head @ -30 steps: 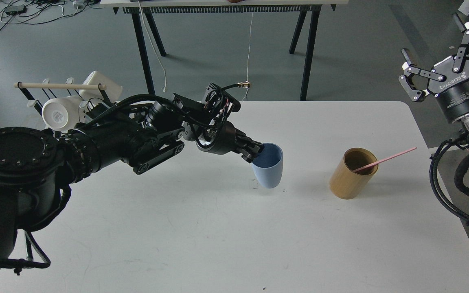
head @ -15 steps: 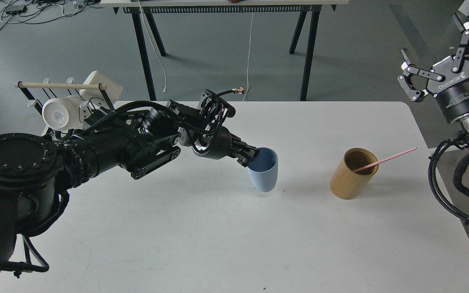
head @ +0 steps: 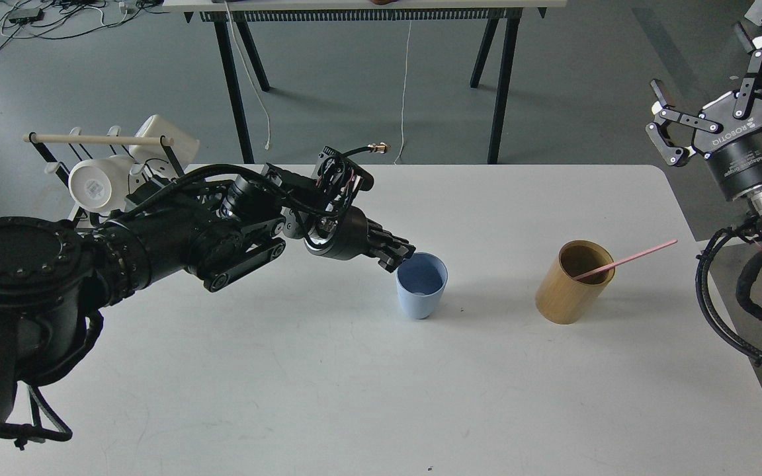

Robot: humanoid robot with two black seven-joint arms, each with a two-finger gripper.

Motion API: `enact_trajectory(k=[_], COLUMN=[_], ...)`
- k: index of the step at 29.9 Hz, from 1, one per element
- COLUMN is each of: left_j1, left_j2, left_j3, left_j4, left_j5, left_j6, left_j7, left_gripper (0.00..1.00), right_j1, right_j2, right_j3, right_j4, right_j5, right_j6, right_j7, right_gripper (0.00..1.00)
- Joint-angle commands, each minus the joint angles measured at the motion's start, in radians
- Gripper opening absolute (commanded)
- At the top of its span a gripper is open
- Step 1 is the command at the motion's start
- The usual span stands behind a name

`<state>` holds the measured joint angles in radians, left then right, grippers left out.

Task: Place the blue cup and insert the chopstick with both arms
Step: 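Open the left gripper and withdraw it up and away from the cup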

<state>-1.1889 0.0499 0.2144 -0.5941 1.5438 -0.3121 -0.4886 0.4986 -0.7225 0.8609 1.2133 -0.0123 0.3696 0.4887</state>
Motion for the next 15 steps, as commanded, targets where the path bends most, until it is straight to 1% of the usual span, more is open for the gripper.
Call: enact_trajectory(k=[1,2,3,5,6,9,12,15], left_j1=[-0.003,-0.003,-0.003,0.000,0.003,0.008,0.052,0.109], left_j2=[0.019,0.028,0.034,0.059,0.071,0.131,0.197,0.215], left_j3=[-0.009,-0.015,-0.026,-0.071,-0.095,-0.148,-0.199,-0.260], left_j4=[-0.012,-0.012,-0.012,-0.010,-0.004,0.004,0.002,-0.010], left_j5=[-0.008,-0.013,-0.028,-0.101,-0.147,-0.311,-0.531,-0.720], left_j6=[-0.022,-0.030,-0.039,-0.070,-0.087,-0.142,-0.162,-0.165], left_j7=[0.000,0.000,0.000,0.000,0.000,0.000,0.000,0.000], left_gripper=[0.28,0.33,0.42,0.76,0.86,0.90,0.93,0.94], right_j1=[0.001,0.001,0.001,0.001,0.003,0.023,0.075,0.086], right_j2=[0.000,0.000,-0.001,-0.011,-0.017,-0.070,-0.159,-0.228], right_j3=[0.001,0.001,0.000,-0.003,-0.002,-0.002,-0.012,-0.014], right_j4=[0.000,0.000,0.002,0.005,0.006,0.008,0.015,0.035], right_j5=[0.000,0.000,0.000,-0.003,-0.012,-0.021,-0.061,-0.216], right_j6=[0.000,0.000,0.002,0.002,0.000,-0.035,-0.154,-0.231], right_j7=[0.000,0.000,0.000,0.000,0.000,0.000,0.000,0.000], right_gripper=[0.96,0.96,0.96,0.96,0.96,0.96,0.96,0.96])
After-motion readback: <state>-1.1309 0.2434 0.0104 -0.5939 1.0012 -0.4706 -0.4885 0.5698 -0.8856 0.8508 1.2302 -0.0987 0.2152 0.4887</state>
